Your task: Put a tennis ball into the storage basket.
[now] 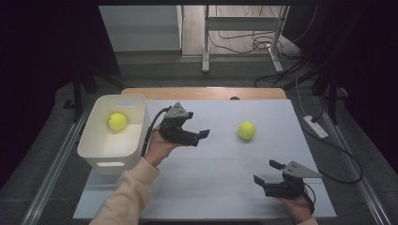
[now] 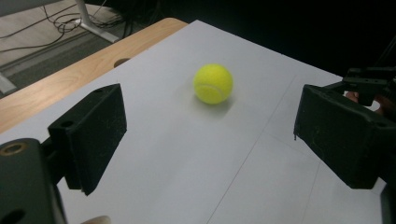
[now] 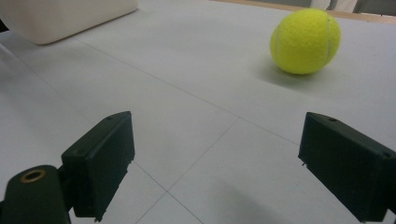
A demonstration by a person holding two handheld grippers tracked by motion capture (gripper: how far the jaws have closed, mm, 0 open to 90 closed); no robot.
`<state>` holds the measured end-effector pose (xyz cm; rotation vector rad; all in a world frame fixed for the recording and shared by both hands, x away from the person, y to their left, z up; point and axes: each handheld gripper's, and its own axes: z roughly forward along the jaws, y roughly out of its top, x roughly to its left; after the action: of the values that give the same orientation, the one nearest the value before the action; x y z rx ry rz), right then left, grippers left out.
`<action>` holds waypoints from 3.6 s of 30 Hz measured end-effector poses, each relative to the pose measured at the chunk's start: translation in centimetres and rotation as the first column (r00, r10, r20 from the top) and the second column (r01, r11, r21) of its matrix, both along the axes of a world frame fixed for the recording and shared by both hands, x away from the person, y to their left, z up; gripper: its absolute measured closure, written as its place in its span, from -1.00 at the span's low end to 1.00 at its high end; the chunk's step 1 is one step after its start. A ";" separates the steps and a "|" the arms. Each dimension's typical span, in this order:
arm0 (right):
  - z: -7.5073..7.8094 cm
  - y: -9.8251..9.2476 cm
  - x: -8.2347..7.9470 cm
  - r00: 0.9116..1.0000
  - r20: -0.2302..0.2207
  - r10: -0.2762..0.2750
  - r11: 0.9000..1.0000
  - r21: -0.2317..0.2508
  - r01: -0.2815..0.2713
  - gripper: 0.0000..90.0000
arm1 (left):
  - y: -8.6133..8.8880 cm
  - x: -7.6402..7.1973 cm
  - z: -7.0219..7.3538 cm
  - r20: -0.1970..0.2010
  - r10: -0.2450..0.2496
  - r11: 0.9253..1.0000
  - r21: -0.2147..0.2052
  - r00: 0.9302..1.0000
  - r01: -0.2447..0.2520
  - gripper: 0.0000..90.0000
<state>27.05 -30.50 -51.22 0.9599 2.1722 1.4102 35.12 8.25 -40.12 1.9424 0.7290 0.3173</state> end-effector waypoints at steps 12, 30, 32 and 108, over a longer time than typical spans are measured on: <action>-0.1 0.2 0.0 1.000 0.004 0.014 1.000 -0.005 -0.014 -0.77 | -1.4 0.8 -1.1 -0.015 -0.008 1.000 0.021 1.000 0.008 -0.78; -0.1 0.2 -0.1 1.000 0.003 0.026 1.000 -0.004 -0.026 -0.77 | -4.1 2.7 -2.7 -0.060 -0.019 0.999 0.045 0.998 0.022 -0.78; -0.1 0.2 -0.1 1.000 0.002 0.027 1.000 -0.011 -0.027 -0.77 | -4.2 2.8 -2.7 -0.062 -0.019 0.999 0.045 0.998 0.022 -0.78; -0.2 0.4 0.0 0.999 -0.001 0.033 0.999 -0.014 -0.033 -0.77 | -11.7 7.1 -5.8 -0.125 -0.067 0.992 0.102 0.990 0.080 -0.78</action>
<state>27.02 -30.05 -51.40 0.9241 2.2049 1.4075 42.22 -3.44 -45.95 2.0985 0.7295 0.1978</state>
